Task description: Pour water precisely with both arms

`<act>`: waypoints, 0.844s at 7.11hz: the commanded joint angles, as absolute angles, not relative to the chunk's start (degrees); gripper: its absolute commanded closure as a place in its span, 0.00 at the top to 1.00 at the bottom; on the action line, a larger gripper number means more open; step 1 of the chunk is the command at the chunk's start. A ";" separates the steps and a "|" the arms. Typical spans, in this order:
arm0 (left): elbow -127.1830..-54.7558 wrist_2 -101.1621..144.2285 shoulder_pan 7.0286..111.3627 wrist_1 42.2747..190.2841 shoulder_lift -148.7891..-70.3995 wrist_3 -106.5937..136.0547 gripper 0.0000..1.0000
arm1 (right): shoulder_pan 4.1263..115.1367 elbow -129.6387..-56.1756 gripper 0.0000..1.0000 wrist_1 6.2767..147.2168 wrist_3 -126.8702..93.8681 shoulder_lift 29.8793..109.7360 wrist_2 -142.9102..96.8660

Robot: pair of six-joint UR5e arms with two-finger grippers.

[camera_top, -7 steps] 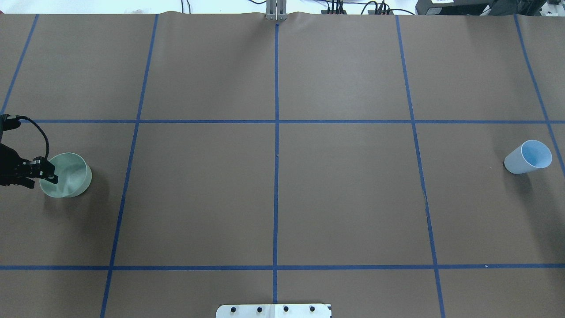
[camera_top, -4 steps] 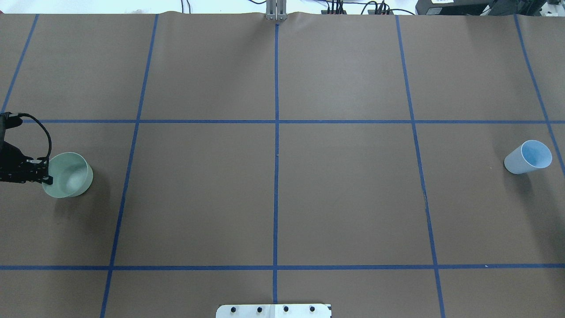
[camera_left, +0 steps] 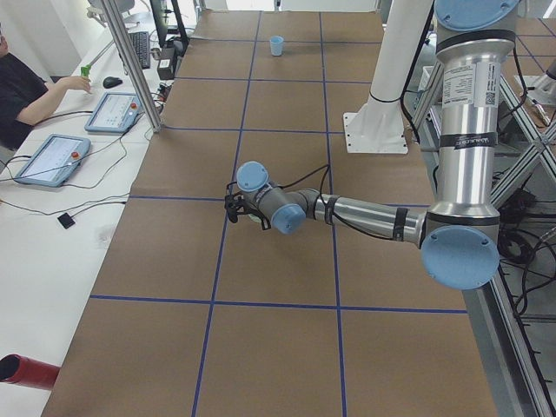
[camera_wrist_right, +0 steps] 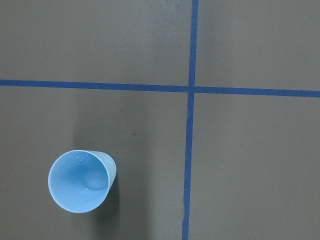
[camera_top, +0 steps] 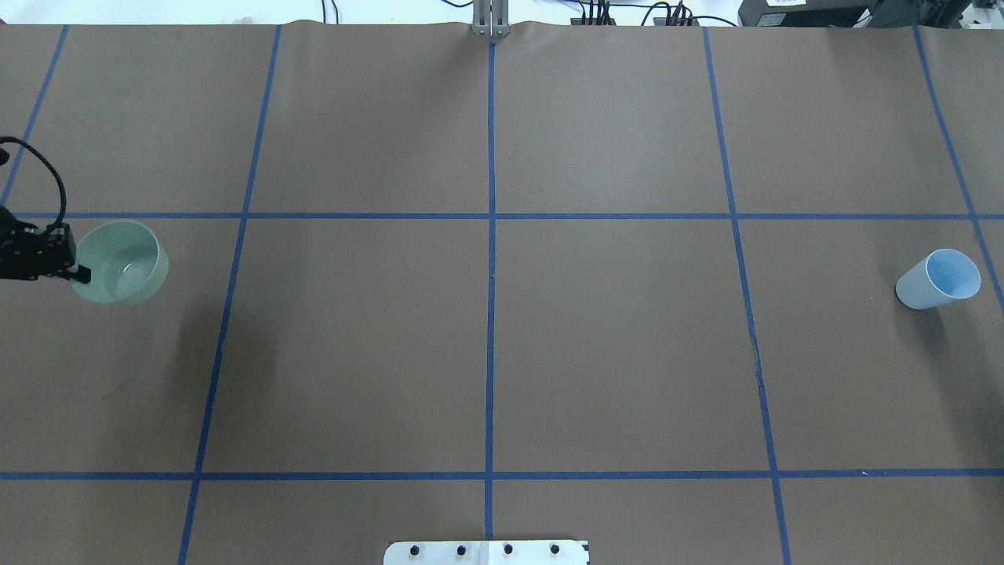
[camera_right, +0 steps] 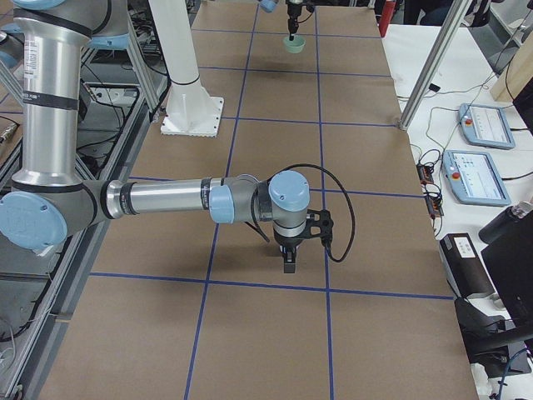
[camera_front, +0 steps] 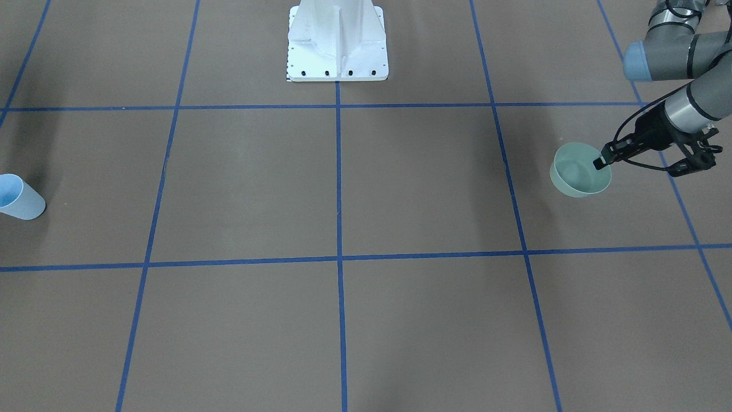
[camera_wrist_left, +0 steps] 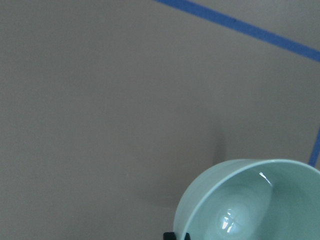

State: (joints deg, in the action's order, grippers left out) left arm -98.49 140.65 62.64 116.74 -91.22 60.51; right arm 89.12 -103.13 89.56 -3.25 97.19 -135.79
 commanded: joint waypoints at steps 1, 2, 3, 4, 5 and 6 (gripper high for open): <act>-101.51 140.98 63.72 95.65 -106.09 60.73 0.00 | 89.12 -103.27 1.00 89.47 -3.25 97.12 -135.79; -101.34 140.72 62.68 89.80 -112.61 65.69 0.00 | 89.12 -103.27 1.00 89.47 -3.25 97.12 -135.79; -101.16 140.71 59.53 89.74 -116.59 73.49 0.00 | 89.12 -103.27 1.00 89.47 -3.25 97.29 -135.79; -100.64 137.75 53.85 89.82 -121.42 82.00 0.00 | 89.12 -103.27 1.00 89.47 -3.25 97.38 -135.79; -97.59 131.46 47.09 89.91 -127.47 89.75 0.00 | 89.12 -103.36 1.00 89.47 -3.25 97.38 -135.79; -91.03 127.05 43.63 92.00 -133.79 94.00 0.00 | 89.12 -103.19 1.00 89.47 -3.25 97.21 -135.70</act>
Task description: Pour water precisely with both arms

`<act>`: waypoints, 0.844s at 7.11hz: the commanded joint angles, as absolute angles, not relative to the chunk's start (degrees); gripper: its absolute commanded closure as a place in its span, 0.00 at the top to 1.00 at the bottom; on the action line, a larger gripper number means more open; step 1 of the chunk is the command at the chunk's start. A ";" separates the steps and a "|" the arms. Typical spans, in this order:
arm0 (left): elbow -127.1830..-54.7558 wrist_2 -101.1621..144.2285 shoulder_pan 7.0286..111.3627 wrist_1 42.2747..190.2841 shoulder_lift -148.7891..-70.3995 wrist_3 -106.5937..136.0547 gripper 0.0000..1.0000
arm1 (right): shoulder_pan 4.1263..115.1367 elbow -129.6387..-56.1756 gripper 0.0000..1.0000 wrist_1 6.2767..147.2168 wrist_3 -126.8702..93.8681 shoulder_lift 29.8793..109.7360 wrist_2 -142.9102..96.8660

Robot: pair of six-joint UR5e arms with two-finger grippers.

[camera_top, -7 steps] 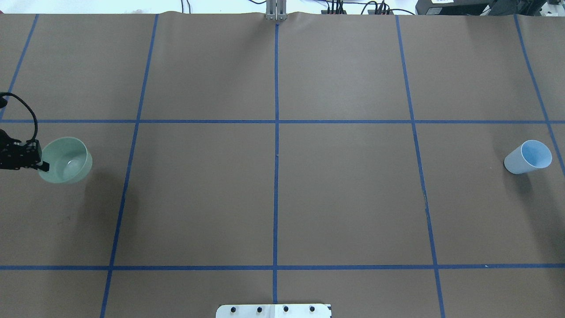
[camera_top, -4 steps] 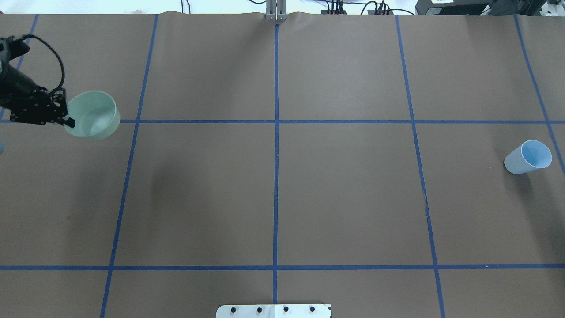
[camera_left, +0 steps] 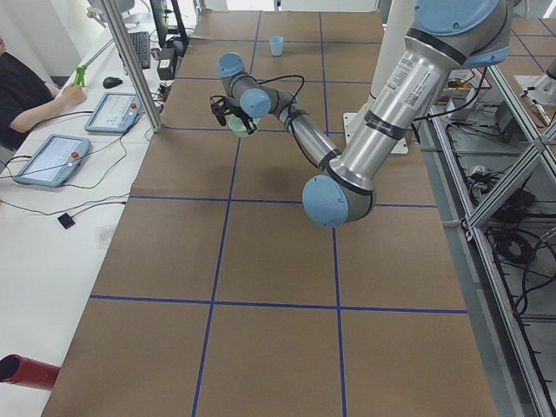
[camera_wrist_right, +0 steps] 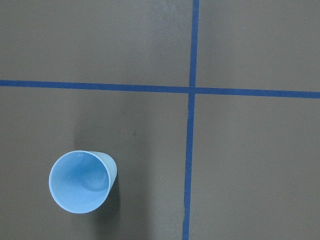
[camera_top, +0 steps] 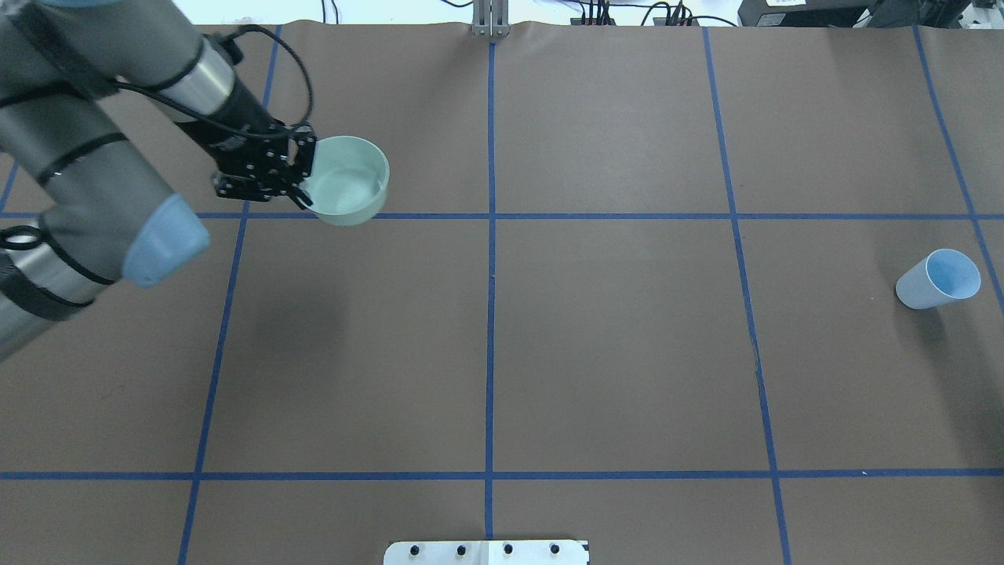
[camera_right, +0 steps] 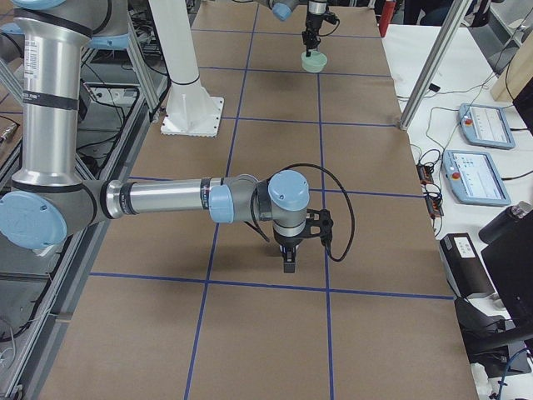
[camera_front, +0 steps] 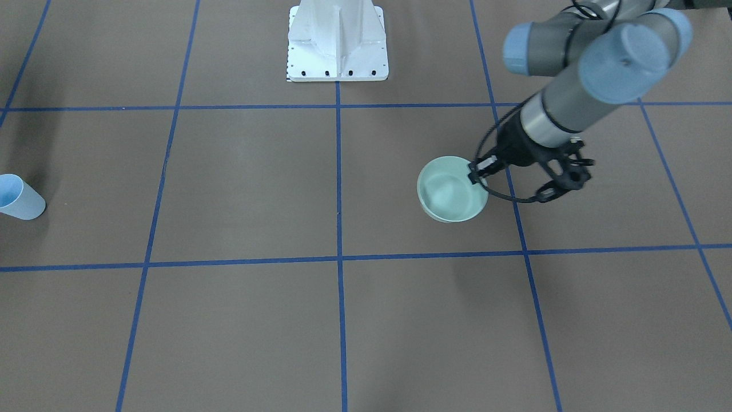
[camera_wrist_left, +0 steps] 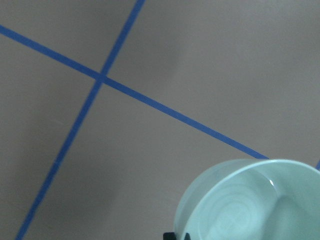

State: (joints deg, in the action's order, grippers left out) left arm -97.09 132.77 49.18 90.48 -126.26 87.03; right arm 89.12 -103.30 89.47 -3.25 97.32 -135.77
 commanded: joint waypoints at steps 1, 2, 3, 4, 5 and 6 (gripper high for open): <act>-84.96 123.17 41.24 100.20 -135.51 98.48 0.00 | 89.12 -103.18 1.00 89.47 -3.25 97.21 -135.79; -79.33 121.66 40.00 108.20 -135.96 101.92 0.00 | 89.12 -103.27 1.00 89.47 -3.25 97.21 -135.79; -74.93 120.42 38.25 109.67 -138.14 102.30 0.00 | 89.12 -103.27 1.00 89.47 -3.25 97.21 -135.79; -73.06 117.97 37.10 109.95 -139.21 102.13 0.00 | 89.12 -103.27 1.00 89.47 -3.25 97.21 -135.79; -72.52 117.95 36.74 110.13 -139.13 101.87 0.00 | 89.12 -103.27 1.00 89.47 -3.25 97.21 -135.79; -72.51 117.95 36.56 111.17 -139.13 101.78 0.18 | 89.12 -103.27 1.00 89.47 -3.25 97.21 -135.79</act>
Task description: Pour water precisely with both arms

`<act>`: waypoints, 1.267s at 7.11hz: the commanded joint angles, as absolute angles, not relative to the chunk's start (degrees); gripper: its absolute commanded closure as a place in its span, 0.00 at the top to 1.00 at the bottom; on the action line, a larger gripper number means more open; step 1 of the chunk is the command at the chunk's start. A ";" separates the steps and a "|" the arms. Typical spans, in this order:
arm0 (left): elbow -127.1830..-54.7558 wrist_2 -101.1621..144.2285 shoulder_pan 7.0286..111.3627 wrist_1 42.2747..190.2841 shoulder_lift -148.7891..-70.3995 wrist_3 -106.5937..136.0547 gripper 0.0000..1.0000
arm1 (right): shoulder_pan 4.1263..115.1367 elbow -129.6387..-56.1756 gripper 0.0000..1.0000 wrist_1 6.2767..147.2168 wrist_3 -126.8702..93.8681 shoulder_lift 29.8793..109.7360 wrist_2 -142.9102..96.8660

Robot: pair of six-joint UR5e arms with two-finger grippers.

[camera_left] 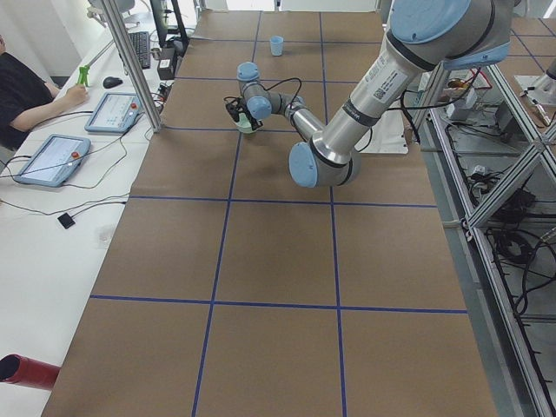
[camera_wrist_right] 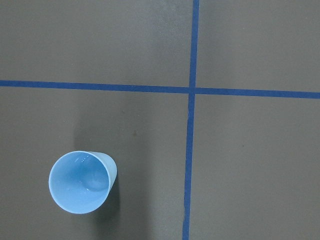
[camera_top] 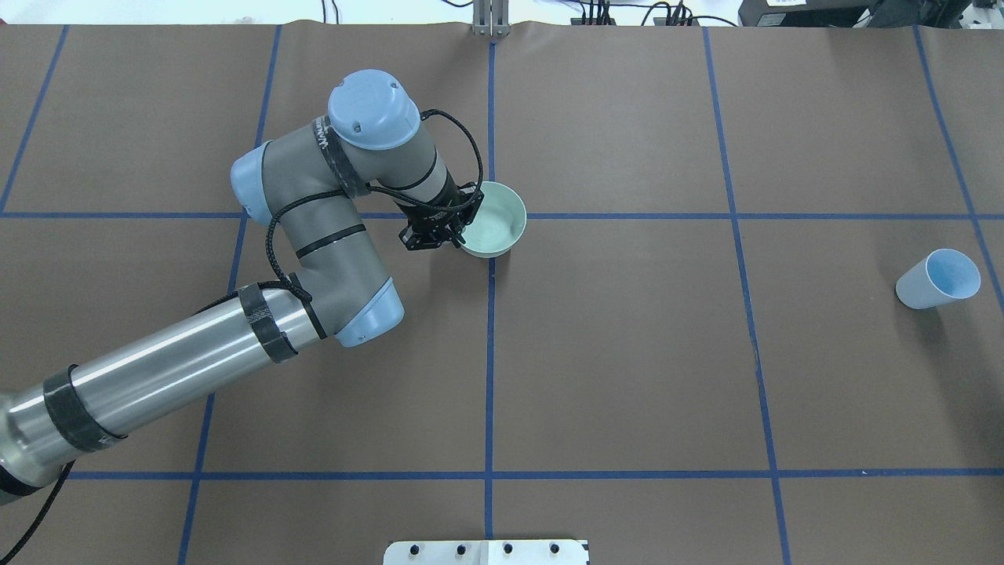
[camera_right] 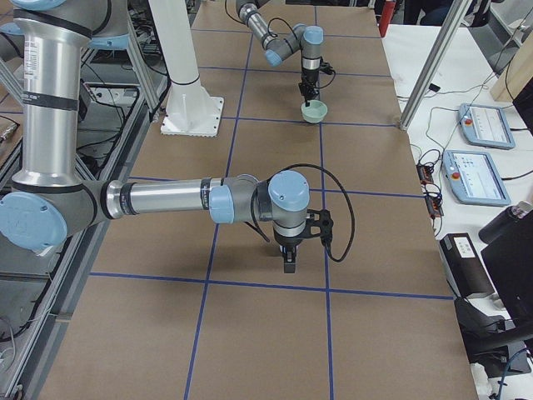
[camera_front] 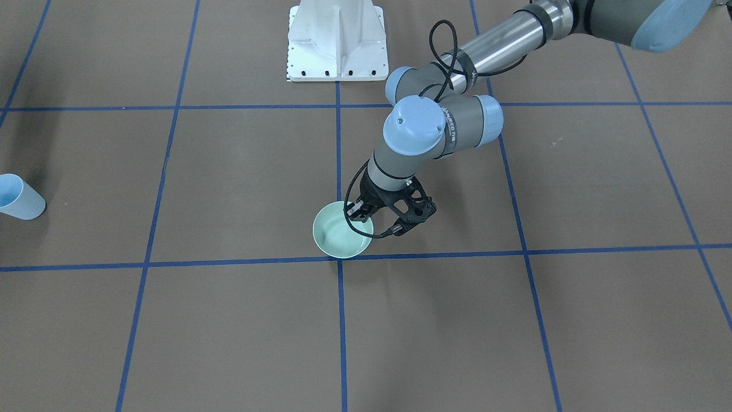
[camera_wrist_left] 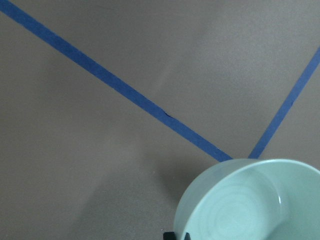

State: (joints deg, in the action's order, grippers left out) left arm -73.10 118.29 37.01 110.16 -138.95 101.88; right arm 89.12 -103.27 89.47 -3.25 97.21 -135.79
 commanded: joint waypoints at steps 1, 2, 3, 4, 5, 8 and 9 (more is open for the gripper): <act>-72.77 117.95 36.56 111.09 -139.04 99.86 0.99 | 89.12 -103.27 1.00 89.47 -3.25 97.12 -135.79; -74.34 117.95 36.91 110.83 -138.96 99.50 1.00 | 89.12 -103.36 1.00 89.47 -3.25 96.95 -135.70; -77.49 118.04 38.74 110.31 -138.78 99.41 1.00 | 89.12 -103.88 1.00 89.47 -2.99 96.42 -135.44; -81.35 118.12 41.72 110.13 -136.87 99.40 1.00 | 89.12 -104.58 1.00 89.39 -2.64 95.28 -135.00; -86.78 118.04 42.79 109.87 -132.15 99.40 1.00 | 89.12 -104.68 1.00 89.91 -3.42 91.62 -135.09; -93.94 118.21 44.47 109.86 -125.87 99.23 1.00 | 87.38 -107.04 1.00 77.11 -15.49 100.06 -130.05; -95.61 118.21 44.47 109.86 -124.55 99.23 1.00 | 81.79 -106.96 1.00 61.07 -28.78 105.24 -124.07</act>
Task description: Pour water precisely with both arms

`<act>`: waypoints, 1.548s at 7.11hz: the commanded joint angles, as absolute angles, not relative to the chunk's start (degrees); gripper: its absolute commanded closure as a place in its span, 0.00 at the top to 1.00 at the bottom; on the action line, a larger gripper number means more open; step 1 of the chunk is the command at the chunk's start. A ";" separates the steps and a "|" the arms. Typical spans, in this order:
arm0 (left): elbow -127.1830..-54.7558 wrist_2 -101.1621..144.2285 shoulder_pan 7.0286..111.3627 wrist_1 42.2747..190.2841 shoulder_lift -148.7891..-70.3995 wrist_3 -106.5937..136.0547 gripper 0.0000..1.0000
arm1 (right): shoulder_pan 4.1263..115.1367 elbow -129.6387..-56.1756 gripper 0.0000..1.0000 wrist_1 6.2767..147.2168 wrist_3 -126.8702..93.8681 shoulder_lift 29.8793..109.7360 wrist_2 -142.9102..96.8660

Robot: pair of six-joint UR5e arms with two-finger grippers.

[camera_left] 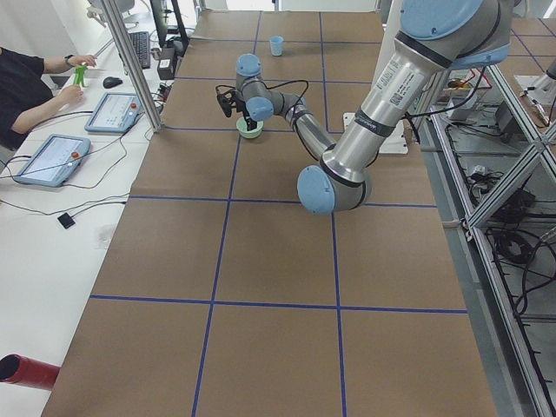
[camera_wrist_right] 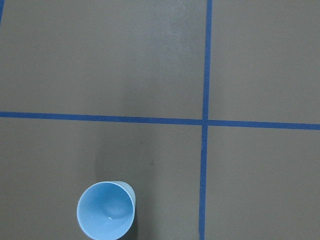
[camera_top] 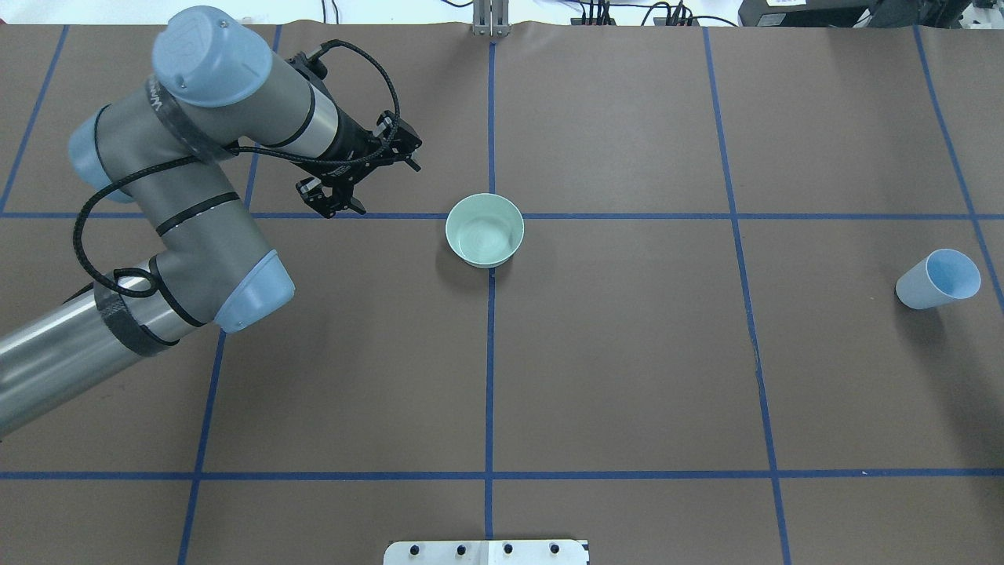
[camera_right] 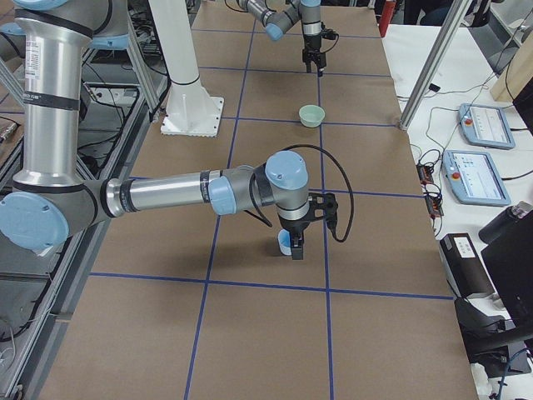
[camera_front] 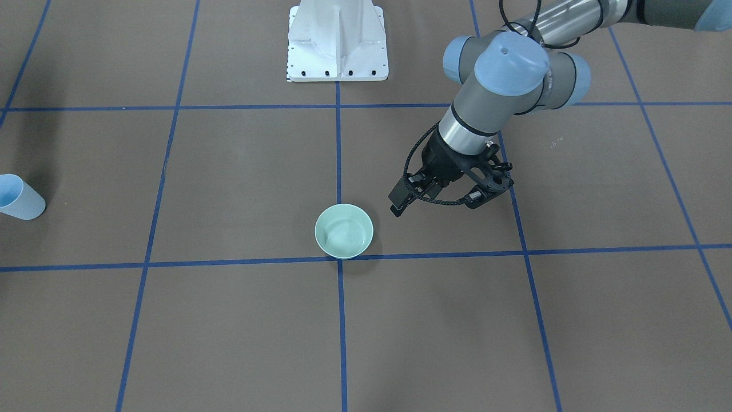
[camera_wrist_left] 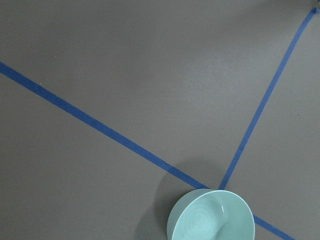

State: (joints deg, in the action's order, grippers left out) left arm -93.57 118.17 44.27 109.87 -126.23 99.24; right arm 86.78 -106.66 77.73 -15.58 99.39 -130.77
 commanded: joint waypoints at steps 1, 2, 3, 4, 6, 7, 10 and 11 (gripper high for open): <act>-97.02 118.21 44.47 109.86 -123.06 99.23 1.00 | 75.39 -107.05 1.00 51.95 -41.44 108.16 -120.62; -97.64 118.21 44.47 109.78 -122.44 99.23 1.00 | 71.67 -107.66 1.00 47.85 -46.79 110.37 -118.59; -97.65 118.21 44.65 109.78 -122.26 99.23 1.00 | 66.24 -111.67 1.00 47.20 -50.59 112.65 -113.78; -98.08 118.21 44.65 109.69 -122.08 99.23 1.00 | 58.96 -115.71 1.00 47.02 -56.54 115.55 -107.03; -98.17 118.21 44.65 109.51 -121.99 99.23 1.00 | 47.69 -115.40 1.00 42.12 -68.69 117.93 -95.94; -98.09 118.21 44.65 109.51 -121.82 99.23 1.00 | 46.51 -112.88 1.00 37.49 -69.25 118.82 -94.76; -102.09 118.21 45.17 105.07 -117.89 89.36 1.00 | 37.38 -108.20 1.00 32.78 -73.73 119.00 -82.12; -106.04 118.21 45.18 101.03 -115.51 85.47 1.00 | 35.44 -106.71 1.00 32.09 -74.35 118.39 -79.04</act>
State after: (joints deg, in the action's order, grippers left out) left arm -101.81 118.21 45.11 105.42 -118.41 90.77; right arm 38.34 -108.37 32.88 -73.14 118.85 -83.16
